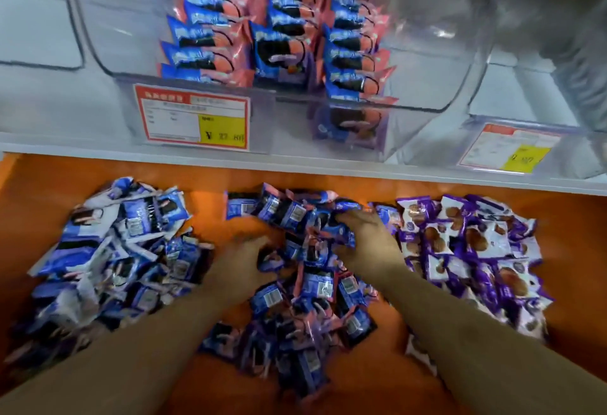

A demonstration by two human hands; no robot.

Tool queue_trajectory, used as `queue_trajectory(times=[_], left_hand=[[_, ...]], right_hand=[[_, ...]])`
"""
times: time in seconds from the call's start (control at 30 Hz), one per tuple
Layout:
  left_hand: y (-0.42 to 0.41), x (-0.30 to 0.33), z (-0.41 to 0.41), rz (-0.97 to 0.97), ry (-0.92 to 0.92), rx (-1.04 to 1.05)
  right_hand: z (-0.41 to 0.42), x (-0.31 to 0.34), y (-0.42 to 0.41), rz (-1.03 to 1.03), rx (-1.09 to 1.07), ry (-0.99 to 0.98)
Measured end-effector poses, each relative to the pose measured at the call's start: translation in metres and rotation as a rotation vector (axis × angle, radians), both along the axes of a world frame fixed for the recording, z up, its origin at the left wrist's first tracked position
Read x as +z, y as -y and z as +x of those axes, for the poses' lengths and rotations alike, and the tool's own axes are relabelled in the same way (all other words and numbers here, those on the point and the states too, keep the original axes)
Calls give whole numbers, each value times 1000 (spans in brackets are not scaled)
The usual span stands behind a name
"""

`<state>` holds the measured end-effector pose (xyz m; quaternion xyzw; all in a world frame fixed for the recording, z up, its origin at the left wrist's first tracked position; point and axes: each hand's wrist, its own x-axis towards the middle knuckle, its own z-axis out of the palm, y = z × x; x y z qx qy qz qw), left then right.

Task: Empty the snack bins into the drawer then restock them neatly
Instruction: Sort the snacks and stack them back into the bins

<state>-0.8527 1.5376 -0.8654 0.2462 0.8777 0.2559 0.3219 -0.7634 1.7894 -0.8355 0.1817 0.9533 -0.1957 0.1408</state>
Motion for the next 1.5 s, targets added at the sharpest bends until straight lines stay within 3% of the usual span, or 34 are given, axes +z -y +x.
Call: queue_trajectory(times=[0.17, 0.3, 0.43, 0.67, 0.87, 1.03, 1.5], left_hand=[[5, 0, -3, -37, -15, 2], [21, 34, -11, -48, 9, 51], [33, 93, -16, -33, -10, 76], [38, 226, -8, 11, -154, -48], [54, 315, 6, 336, -75, 94], [56, 346, 17, 517, -28, 202], [49, 355, -14, 655, -59, 226]], right_hand=[[1, -6, 4, 134, 36, -34], [2, 25, 7, 91, 14, 21], [6, 79, 17, -85, 41, 31], [13, 208, 48, -163, 145, -122], [39, 308, 58, -457, -80, -422], [40, 332, 75, -934, -245, -606], [1, 329, 79, -723, -157, -673]])
